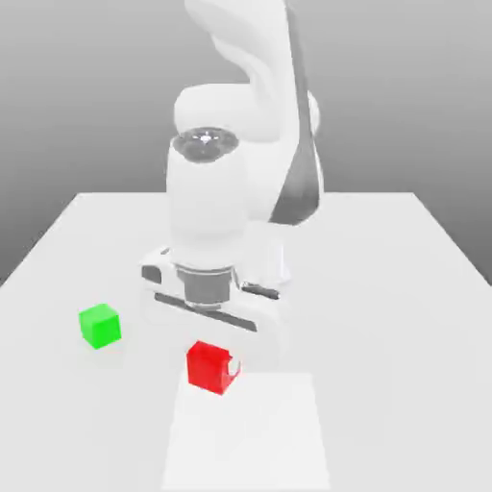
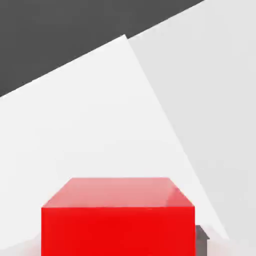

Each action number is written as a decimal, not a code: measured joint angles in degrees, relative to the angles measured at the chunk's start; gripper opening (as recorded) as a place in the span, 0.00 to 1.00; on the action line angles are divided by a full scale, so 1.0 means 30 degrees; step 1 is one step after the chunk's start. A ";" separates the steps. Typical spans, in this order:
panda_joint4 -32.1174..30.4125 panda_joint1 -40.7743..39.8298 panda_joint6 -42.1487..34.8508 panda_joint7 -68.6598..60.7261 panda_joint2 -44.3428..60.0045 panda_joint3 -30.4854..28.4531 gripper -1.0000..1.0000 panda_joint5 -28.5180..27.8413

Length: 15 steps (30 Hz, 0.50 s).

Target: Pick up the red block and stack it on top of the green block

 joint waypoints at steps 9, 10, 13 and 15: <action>-0.2376 -0.5044 -0.1250 -0.4367 -0.3696 -0.4474 0.00 -0.2591; -0.2654 -0.5636 -0.1347 -0.4868 -0.4061 -0.4985 0.00 -0.2853; -0.3249 -0.6719 -0.1233 -0.6156 -0.4497 -0.6238 0.00 -0.3156; -0.3281 -0.6431 -0.0559 -0.6669 -0.3832 -0.6681 0.00 -0.2693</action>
